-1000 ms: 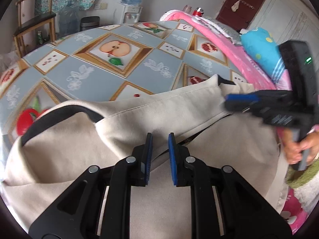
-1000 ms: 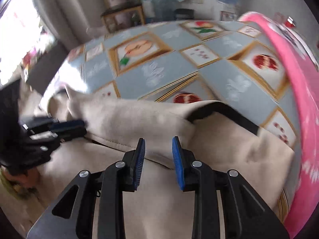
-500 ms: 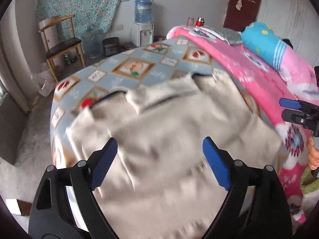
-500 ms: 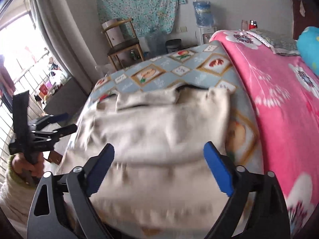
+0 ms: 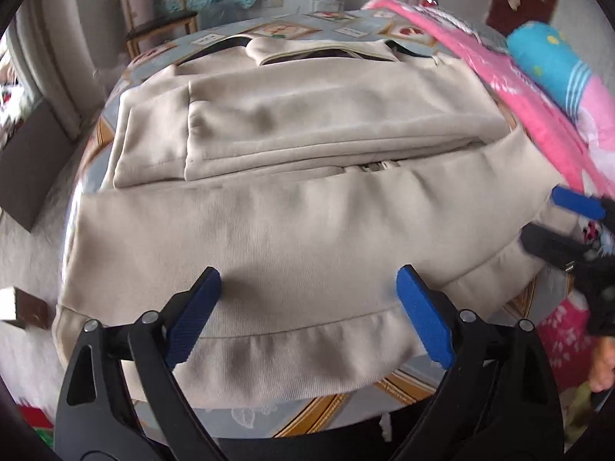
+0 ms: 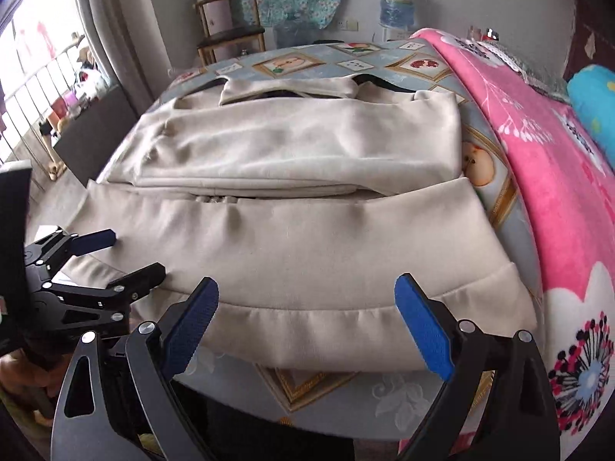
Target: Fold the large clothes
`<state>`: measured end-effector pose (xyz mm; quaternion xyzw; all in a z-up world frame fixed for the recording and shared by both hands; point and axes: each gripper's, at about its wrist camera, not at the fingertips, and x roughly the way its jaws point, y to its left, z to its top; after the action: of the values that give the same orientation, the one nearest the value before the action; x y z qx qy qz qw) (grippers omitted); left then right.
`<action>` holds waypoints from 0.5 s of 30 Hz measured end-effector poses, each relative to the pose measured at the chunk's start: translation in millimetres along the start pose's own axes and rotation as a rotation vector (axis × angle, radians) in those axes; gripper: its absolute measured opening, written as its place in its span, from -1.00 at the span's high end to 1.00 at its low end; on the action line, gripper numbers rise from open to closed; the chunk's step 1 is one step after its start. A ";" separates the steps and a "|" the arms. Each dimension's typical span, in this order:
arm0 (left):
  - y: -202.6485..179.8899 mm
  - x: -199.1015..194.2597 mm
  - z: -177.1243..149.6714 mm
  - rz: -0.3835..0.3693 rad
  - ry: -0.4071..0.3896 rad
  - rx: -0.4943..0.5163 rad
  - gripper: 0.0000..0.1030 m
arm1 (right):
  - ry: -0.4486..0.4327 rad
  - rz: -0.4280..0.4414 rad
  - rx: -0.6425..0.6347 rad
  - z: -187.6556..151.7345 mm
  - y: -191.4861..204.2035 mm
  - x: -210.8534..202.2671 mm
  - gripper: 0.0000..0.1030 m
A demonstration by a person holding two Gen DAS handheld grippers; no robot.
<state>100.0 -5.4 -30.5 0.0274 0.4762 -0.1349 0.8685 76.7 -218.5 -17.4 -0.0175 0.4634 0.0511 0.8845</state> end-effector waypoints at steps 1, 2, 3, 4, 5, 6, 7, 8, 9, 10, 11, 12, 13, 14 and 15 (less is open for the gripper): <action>1.4 0.5 -0.3 -0.002 -0.001 -0.002 -0.79 | 0.020 -0.013 0.005 -2.8 -0.8 9.2 -0.76; 2.1 0.8 -1.0 -0.003 -0.002 0.001 -0.80 | 0.040 -0.014 0.011 -5.6 -1.8 16.3 -0.76; 2.5 1.1 -1.9 -0.004 -0.003 0.001 -0.81 | 0.046 -0.006 0.021 -8.9 -3.5 21.8 -0.82; 3.2 0.7 -3.1 -0.002 -0.005 -0.002 -0.82 | 0.010 -0.014 0.006 -12.1 -1.8 20.1 -0.85; 2.9 0.7 -4.0 0.002 -0.007 -0.004 -0.82 | 0.014 -0.021 -0.005 -12.6 -0.2 21.2 -0.86; 2.3 0.3 -4.9 0.006 -0.008 -0.007 -0.84 | 0.010 -0.025 -0.013 -13.4 1.1 21.3 -0.87; 1.6 0.7 -4.6 0.010 -0.010 -0.011 -0.85 | 0.009 -0.021 -0.012 -13.4 0.4 21.9 -0.87; 1.4 0.7 -5.1 0.013 -0.014 -0.016 -0.85 | 0.007 -0.015 -0.008 -13.0 -0.3 22.1 -0.88; 1.2 0.6 -5.6 0.015 -0.018 -0.019 -0.85 | 0.005 -0.011 -0.011 -13.2 -0.9 22.2 -0.88; 0.5 0.8 -5.3 0.018 -0.021 -0.020 -0.85 | 0.002 -0.010 -0.015 -13.2 -0.9 22.2 -0.88; -0.6 1.1 -5.1 0.022 -0.024 -0.021 -0.85 | -0.001 -0.010 -0.018 -13.6 -0.7 22.2 -0.88; -1.1 1.1 -5.7 0.026 -0.026 -0.020 -0.85 | -0.004 -0.011 -0.020 -13.8 -0.3 22.2 -0.88; -1.2 0.9 -6.1 0.028 -0.028 -0.021 -0.85 | -0.007 -0.011 -0.021 -14.0 -0.1 21.9 -0.88; -1.4 0.9 -5.5 0.028 -0.028 -0.023 -0.85 | -0.010 -0.010 -0.021 -13.7 -0.4 22.2 -0.88; -1.3 0.9 -5.4 0.028 -0.028 -0.025 -0.85 | -0.012 -0.009 -0.021 -13.5 -0.6 22.6 -0.88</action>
<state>95.7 -5.8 -34.1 0.0213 0.4654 -0.1170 0.8771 78.4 -218.4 -43.7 -0.0285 0.4574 0.0521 0.8873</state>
